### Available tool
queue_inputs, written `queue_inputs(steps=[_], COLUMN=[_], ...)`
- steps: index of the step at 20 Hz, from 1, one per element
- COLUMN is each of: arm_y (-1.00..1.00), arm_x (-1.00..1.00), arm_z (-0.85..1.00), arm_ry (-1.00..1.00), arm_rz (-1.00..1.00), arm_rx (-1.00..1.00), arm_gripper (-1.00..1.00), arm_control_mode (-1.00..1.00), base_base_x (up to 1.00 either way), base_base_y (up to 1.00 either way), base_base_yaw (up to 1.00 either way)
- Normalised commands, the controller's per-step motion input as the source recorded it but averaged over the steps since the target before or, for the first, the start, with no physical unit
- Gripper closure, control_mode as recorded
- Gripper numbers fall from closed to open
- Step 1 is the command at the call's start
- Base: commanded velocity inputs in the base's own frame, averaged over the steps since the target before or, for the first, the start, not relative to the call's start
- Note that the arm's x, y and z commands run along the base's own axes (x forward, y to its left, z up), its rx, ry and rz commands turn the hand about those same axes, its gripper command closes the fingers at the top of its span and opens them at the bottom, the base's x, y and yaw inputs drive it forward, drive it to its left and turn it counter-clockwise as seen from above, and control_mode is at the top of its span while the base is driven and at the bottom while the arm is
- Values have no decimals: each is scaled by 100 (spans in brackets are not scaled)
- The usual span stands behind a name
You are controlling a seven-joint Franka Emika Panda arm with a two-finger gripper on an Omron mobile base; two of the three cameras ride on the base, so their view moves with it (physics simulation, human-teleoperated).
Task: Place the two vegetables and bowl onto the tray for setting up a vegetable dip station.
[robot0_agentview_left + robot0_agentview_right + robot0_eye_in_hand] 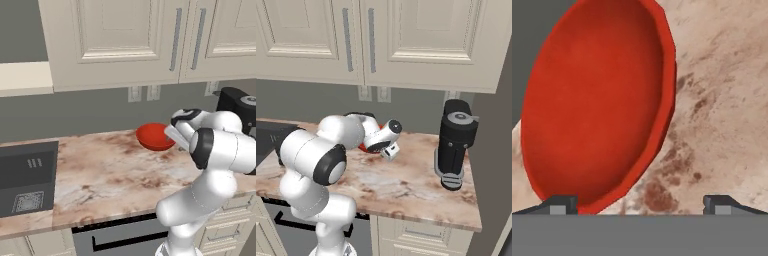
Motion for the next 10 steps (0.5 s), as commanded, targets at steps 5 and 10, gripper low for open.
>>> queue_inputs(steps=[5, 10], arm_y=[0, 0], arm_x=[30, 26], arm_z=[-4, -9], arm_ry=[0, 0], arm_rz=[0, 0], arm_rx=[2, 1], arm_gripper=[-100, -100], arm_control_mode=[-100, -100], base_base_x=[0, 0], base_base_y=[0, 0], base_base_yaw=[0, 0])
